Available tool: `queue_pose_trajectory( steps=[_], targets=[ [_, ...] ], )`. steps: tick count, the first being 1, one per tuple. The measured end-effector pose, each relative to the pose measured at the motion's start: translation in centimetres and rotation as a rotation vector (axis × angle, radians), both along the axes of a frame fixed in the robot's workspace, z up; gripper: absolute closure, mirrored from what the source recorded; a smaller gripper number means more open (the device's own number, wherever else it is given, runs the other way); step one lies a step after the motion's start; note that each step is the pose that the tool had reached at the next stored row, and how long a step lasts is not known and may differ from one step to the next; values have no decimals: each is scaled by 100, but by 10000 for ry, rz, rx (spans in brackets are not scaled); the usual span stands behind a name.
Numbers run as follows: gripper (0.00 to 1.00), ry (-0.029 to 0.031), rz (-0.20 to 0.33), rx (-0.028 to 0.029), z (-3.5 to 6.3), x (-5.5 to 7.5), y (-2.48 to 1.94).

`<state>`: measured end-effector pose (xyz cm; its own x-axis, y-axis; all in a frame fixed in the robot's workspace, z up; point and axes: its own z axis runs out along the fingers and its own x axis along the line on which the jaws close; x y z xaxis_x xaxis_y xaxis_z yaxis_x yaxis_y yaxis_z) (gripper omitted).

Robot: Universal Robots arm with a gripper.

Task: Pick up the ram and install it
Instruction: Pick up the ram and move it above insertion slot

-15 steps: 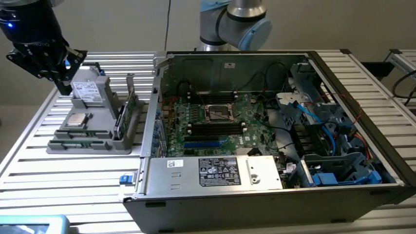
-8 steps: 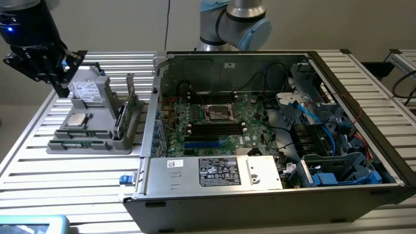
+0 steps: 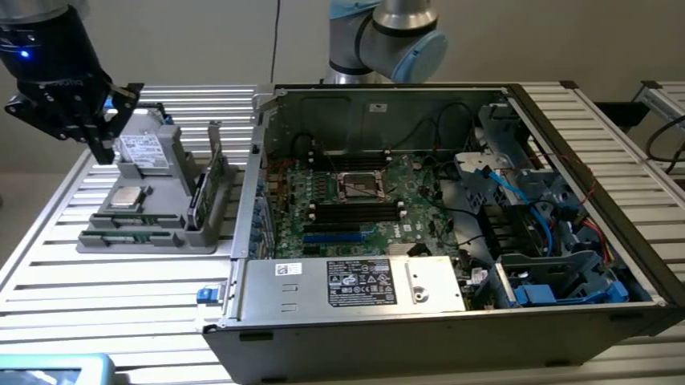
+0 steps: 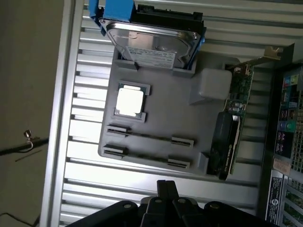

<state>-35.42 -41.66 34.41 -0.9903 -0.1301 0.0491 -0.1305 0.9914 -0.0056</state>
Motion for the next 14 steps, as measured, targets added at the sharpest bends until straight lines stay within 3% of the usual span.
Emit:
queue_pose_trajectory(
  steps=[14],
  targets=[
    [89,-21,2539,3,-47,0,0]
  ],
)
